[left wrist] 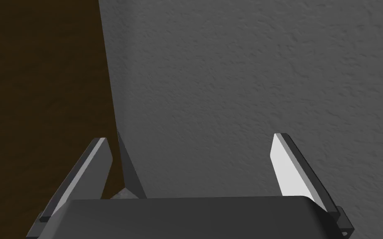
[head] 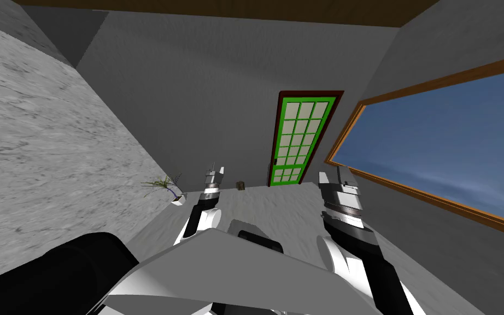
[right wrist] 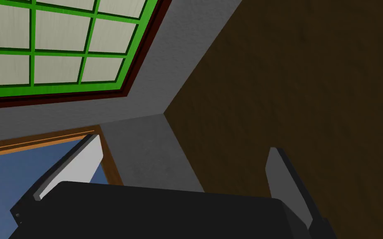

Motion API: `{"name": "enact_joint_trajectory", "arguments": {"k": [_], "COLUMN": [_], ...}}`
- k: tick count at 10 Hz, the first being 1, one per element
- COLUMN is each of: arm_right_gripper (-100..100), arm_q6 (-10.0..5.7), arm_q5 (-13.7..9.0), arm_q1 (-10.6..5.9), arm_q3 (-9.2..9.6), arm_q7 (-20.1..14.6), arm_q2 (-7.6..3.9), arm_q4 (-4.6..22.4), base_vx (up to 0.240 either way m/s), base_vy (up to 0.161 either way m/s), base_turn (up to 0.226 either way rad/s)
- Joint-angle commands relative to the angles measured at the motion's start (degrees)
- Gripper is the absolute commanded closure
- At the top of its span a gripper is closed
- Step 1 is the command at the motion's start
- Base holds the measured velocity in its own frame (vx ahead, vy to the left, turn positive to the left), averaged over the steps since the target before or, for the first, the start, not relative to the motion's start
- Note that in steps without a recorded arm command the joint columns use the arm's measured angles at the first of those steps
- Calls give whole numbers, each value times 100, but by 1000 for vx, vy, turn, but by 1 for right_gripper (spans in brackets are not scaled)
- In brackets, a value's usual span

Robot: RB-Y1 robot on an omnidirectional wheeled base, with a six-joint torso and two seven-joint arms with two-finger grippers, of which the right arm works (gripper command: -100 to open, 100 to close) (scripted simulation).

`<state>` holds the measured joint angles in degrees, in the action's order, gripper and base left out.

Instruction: Pull the door open

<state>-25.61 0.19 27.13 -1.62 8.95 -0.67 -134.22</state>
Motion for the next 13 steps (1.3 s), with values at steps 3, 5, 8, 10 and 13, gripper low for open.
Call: {"name": "enact_joint_trajectory", "arguments": {"k": [3, 5, 8, 10, 13], "arm_right_gripper": [-100, -100, -100, -100, -100], "arm_q6": [-172, -258, -421, -532, -657], "arm_q5": [148, 223, 364, 460, 568], "arm_q1": [-34, -51, -84, -106, -131], "arm_q3": [-96, -144, -236, -298, -368], "arm_q7": [271, 408, 665, 840, 1037], "arm_q2": [-114, -159, -233, -277, -318], "arm_q4": [401, 604, 985, 1245, 1538], "base_vx": [155, 147, 159, 140, 104], "base_vy": [-14, -6, -12, -40, -22], "base_turn": [46, 36, 45, 39, 38]}}
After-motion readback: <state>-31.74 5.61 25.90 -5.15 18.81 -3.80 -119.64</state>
